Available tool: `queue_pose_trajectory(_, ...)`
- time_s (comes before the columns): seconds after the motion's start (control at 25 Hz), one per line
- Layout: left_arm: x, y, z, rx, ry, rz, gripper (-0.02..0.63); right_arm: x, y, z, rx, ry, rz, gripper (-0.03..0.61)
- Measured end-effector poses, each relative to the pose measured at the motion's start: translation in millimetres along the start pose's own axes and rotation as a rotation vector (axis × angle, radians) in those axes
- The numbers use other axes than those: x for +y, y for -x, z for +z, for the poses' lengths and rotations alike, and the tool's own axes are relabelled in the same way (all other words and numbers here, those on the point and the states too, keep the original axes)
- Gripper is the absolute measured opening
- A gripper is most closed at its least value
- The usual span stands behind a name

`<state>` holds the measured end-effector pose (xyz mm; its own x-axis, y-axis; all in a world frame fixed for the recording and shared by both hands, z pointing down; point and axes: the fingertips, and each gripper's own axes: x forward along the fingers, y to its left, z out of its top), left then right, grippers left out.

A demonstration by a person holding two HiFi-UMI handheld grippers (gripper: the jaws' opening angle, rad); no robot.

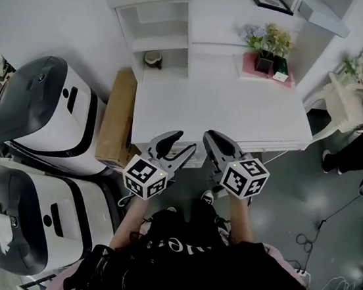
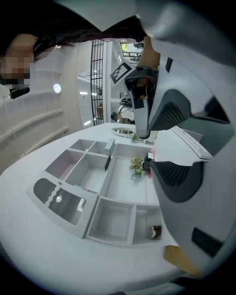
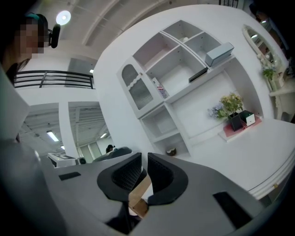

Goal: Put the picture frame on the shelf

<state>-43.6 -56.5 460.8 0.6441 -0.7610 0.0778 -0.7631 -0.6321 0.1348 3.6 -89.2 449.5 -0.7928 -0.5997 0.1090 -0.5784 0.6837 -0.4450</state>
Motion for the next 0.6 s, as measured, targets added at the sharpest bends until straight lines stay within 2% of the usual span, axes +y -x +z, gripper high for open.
queue_pose_trajectory(0.4, -23.0, 88.0, -14.7, -0.006, 0.001, -0.044, 0.203, 76.3, 16.5, -50.1, 0.014, 0.019, -0.018, 0.067)
queue_pose_trajectory(0.6, -22.7, 116.2, -18.3, -0.022, 0.011, -0.04, 0.142, 96.8, 20.5, -62.7, 0.024, 0.044, -0.018, 0.066)
